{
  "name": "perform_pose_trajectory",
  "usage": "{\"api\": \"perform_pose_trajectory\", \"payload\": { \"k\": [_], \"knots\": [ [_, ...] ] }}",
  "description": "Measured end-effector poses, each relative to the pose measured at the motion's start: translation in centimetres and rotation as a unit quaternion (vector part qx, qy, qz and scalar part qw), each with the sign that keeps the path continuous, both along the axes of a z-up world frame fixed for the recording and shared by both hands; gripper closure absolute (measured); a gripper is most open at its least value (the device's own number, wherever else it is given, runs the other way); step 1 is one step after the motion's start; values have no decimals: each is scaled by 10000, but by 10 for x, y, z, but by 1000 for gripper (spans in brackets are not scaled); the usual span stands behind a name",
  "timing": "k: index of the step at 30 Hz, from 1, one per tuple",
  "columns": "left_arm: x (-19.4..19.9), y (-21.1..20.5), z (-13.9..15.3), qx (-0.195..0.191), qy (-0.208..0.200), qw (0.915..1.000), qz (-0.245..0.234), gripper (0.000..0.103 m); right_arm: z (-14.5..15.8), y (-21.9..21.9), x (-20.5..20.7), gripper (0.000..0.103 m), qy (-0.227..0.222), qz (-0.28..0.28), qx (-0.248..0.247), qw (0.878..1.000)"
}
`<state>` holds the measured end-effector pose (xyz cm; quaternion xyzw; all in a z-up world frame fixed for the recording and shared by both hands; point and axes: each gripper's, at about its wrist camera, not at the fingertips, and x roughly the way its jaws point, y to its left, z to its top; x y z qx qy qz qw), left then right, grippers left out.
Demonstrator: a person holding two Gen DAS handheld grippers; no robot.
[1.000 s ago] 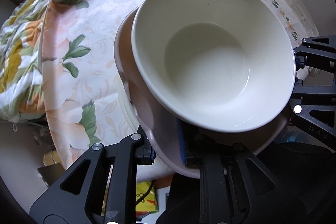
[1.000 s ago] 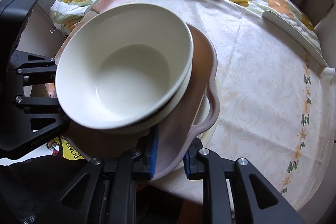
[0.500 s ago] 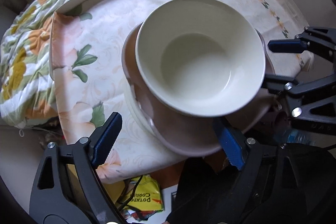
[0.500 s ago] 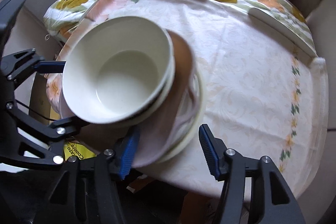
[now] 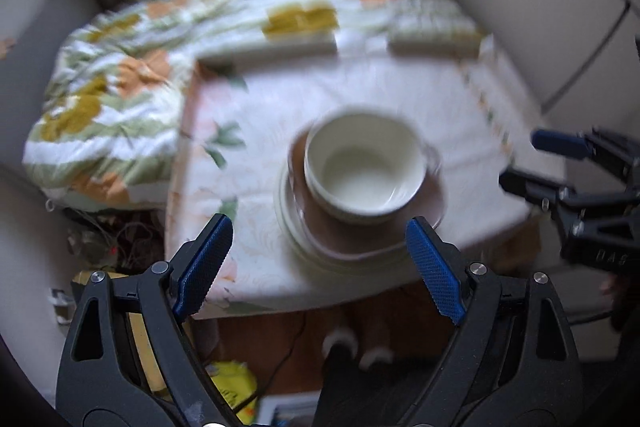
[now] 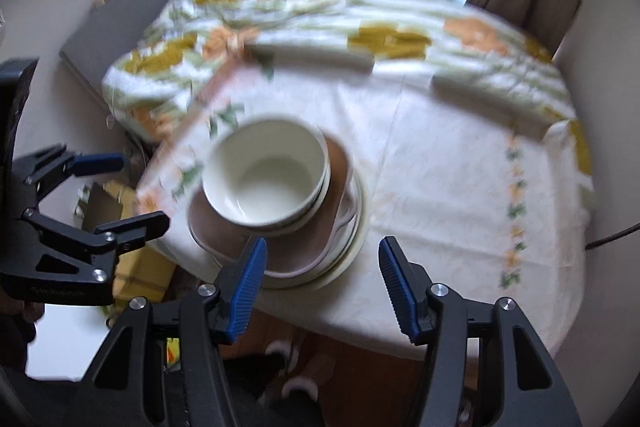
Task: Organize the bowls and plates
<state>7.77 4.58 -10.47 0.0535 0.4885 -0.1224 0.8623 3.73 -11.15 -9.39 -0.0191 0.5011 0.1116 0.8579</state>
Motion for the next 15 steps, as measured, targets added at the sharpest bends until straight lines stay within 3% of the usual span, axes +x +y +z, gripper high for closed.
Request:
{"api": "perform_pose_trajectory", "payload": {
  "k": [2,3,5,8,15],
  "knots": [
    [-20,-2,31,-139,-541,9981,242,15,27,-12,-15,13,-440,-210,11,9988],
    [-27,-3,43,-151,-761,9964,340,13,38,-17,-21,11,-629,-309,33,9975],
    [-47,-5,70,-107,-1311,9896,588,2,55,-26,-34,10,-881,-513,39,9948],
    [-73,-9,94,-152,-1903,9790,717,1,79,-37,-56,9,-1362,-834,-56,9871],
    [-105,-18,117,-234,-2490,9656,707,1,103,-51,-95,9,-1871,-1324,-94,9733]
  ]
}}
